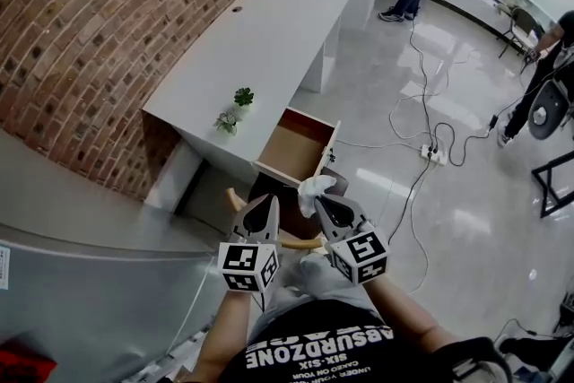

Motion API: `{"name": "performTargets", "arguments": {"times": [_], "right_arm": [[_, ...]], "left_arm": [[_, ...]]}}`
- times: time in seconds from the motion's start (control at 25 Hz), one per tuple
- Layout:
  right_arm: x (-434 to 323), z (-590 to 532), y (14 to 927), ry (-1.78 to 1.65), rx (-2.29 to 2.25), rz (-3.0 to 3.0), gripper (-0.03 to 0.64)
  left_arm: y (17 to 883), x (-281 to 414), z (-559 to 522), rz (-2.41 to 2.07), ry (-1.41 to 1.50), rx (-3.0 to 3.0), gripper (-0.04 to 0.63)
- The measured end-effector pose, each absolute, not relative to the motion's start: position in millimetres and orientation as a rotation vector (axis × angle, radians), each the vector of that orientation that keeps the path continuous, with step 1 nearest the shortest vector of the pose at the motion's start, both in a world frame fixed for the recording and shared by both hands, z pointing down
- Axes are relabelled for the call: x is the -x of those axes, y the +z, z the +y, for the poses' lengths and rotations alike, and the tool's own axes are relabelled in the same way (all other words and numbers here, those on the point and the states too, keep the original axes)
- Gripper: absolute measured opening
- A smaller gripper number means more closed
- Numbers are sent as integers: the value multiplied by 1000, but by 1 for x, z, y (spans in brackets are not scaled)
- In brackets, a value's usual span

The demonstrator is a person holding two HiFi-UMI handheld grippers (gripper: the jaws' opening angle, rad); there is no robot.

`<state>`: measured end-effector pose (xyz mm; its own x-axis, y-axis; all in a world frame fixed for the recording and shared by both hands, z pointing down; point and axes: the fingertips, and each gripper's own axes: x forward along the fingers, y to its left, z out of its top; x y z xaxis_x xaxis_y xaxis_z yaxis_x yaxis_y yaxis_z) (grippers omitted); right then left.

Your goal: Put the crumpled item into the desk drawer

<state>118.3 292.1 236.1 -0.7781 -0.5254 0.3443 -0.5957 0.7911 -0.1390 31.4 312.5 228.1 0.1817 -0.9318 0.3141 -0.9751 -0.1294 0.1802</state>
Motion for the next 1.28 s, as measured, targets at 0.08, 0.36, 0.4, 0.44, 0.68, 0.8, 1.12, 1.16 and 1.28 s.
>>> {"name": "performTargets", "arguments": {"times": [0.08, 0.36, 0.4, 0.44, 0.68, 0.8, 1.12, 1.16, 1.28], "right_arm": [[-117, 278, 237, 349, -855, -2699, -2], [-113, 242, 249, 353, -823, -2703, -1], [-114, 237, 250, 360, -824, -2701, -1], [-114, 232, 252, 366, -824, -2698, -2], [-116, 202, 262, 387, -811, -2682, -1], [-116, 193, 266, 382, -797, -2678, -1], [-102, 169, 275, 405, -773, -2654, -1], [-99, 165, 276, 405, -775, -2651, 0], [-92, 153, 280, 407, -794, -2639, -1]], "left_arm": [[229, -30, 298, -1804, 179, -2123, 6], [246, -33, 259, -1777, 228, -2127, 6], [247, -33, 254, -1777, 231, -2126, 6], [248, -33, 249, -1779, 231, -2123, 6], [255, -28, 224, -1804, 225, -2084, 6], [259, -28, 220, -1816, 227, -2068, 6], [262, -19, 210, -1824, 230, -2024, 6], [264, -17, 209, -1819, 229, -2024, 6], [271, -10, 203, -1796, 232, -2023, 6]]}}
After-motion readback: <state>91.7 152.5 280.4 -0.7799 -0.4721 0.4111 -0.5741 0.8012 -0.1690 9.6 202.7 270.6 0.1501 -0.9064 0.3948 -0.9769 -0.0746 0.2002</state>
